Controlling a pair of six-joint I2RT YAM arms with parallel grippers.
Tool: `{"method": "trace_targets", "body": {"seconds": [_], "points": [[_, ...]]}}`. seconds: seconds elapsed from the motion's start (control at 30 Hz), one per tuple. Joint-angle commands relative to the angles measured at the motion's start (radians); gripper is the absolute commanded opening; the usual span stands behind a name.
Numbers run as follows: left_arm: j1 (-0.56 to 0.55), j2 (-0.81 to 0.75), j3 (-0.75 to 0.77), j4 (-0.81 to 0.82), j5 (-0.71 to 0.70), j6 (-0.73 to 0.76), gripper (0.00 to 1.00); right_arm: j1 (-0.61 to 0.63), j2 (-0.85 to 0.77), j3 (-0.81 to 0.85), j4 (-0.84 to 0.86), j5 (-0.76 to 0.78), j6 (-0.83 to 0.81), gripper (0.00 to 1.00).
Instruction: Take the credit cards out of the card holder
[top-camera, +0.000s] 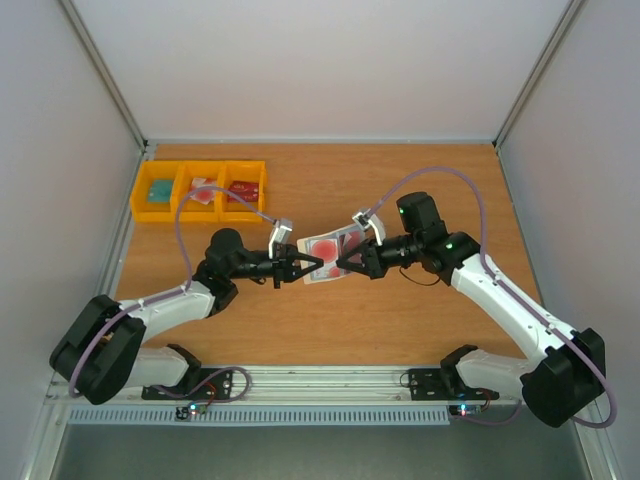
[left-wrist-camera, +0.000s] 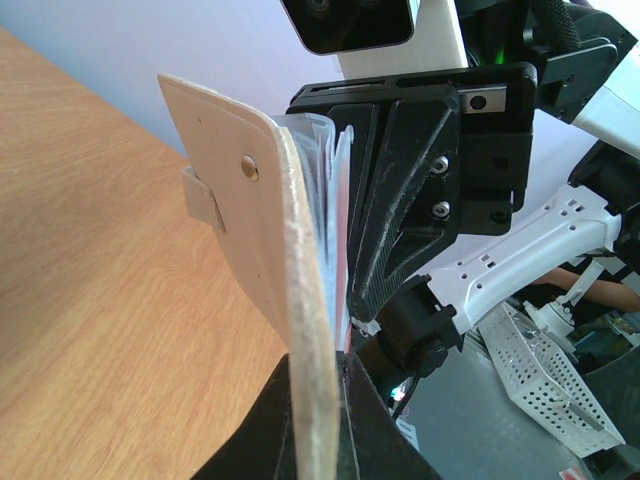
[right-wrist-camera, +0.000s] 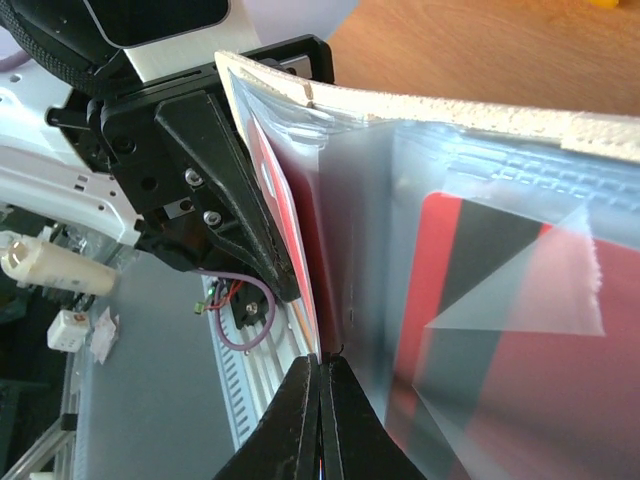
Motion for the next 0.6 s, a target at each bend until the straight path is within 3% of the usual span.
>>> {"method": "trace_targets", "body": {"seconds": [0.0,0.13,0.23,0.33,0.57], "points": [[-0.010,-0.009,-0.001,0.077,-0.023,0.039,0.01,0.002,-0.009,0.000,0.077,-0.079,0.018,0.01],[-0.011,-0.005,-0.002,0.083,-0.019,0.037,0.00,-0.010,0.006,0.004,0.108,-0.094,0.031,0.01],[-0.020,0.011,0.002,0.109,-0.016,0.034,0.00,-0.008,0.041,0.014,0.159,-0.132,0.065,0.11],[-0.024,0.019,0.009,0.109,-0.010,0.043,0.00,-0.008,0.050,0.005,0.210,-0.164,0.082,0.12],[-0.024,0.013,0.009,0.071,-0.029,0.032,0.00,-0.010,-0.014,-0.031,0.225,-0.198,0.074,0.01]]}}
